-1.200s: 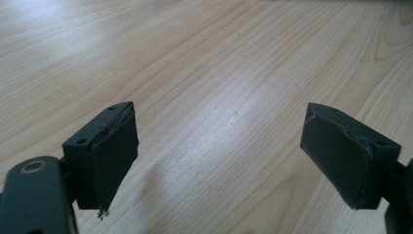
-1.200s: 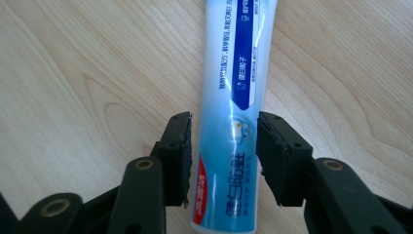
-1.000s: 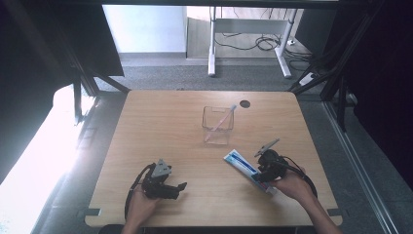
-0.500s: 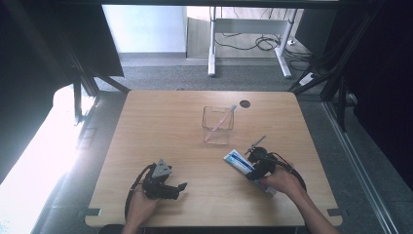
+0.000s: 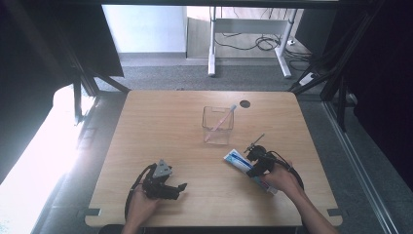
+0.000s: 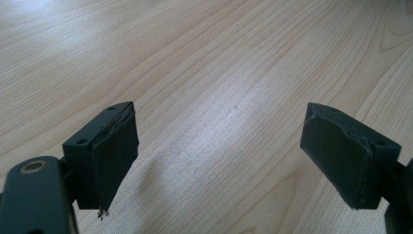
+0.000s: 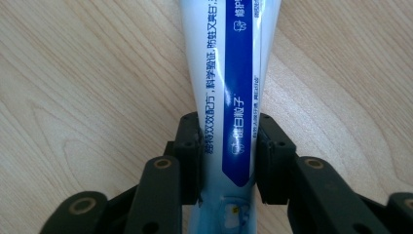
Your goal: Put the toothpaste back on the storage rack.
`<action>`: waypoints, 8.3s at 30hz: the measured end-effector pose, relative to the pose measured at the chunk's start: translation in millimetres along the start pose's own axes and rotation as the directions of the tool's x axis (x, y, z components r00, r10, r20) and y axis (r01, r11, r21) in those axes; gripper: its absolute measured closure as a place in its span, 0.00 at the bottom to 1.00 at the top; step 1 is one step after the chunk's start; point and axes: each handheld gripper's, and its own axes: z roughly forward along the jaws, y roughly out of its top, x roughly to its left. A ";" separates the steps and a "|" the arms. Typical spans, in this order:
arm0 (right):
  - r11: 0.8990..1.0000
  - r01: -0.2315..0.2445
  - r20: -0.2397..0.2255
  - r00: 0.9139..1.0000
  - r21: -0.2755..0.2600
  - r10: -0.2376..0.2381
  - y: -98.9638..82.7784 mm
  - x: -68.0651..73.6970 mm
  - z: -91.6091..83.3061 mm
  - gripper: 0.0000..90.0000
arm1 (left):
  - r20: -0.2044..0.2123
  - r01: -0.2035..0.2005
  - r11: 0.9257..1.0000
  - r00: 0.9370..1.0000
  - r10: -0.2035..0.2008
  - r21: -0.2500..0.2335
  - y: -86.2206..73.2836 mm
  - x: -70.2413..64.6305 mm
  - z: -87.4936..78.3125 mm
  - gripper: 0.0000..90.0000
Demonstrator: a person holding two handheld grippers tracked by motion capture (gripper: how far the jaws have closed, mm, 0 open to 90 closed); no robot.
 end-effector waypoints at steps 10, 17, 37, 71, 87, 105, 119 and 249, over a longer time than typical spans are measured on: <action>0.999 0.016 -0.004 1.000 -0.040 -0.016 -4.2 5.2 -7.7 0.81 | -0.004 -0.001 1.000 1.000 0.001 -0.004 0.4 0.0 -0.7 0.16; 0.995 0.020 -0.018 1.000 -0.103 -0.022 -6.4 7.7 -20.4 0.81 | -0.002 0.002 1.000 1.000 -0.002 0.000 -0.2 1.1 -0.5 0.16; 0.971 0.010 -0.019 1.000 -0.238 -0.015 -10.0 2.2 -58.7 0.81 | 0.036 0.011 1.000 0.999 -0.011 0.014 -1.8 2.7 2.6 0.14; 0.908 0.002 -0.017 1.000 -0.419 -0.010 43.9 -2.7 -88.1 0.81 | 0.035 -0.014 1.000 0.999 0.014 0.005 -1.2 0.3 1.8 0.14; 0.884 -0.005 -0.008 1.000 -0.467 0.002 66.6 -6.9 -86.3 0.81 | 0.036 -0.015 1.000 0.999 0.015 0.004 -1.3 0.4 1.2 0.14; 0.852 -0.004 -0.008 1.000 -0.524 -0.001 96.9 -11.0 -91.7 0.81 | 0.038 -0.013 1.000 0.999 0.013 -0.001 -1.2 0.5 0.6 0.14; 0.832 -0.012 -0.007 1.000 -0.555 0.010 116.6 -13.9 -93.2 0.81 | 0.038 -0.017 1.000 0.999 0.017 0.002 -1.1 0.6 0.7 0.14; 0.848 0.042 -0.011 0.998 -0.528 -0.056 147.2 -47.9 -11.9 0.52 | 0.057 -0.022 1.000 0.998 0.022 0.001 -2.2 -1.4 1.8 0.14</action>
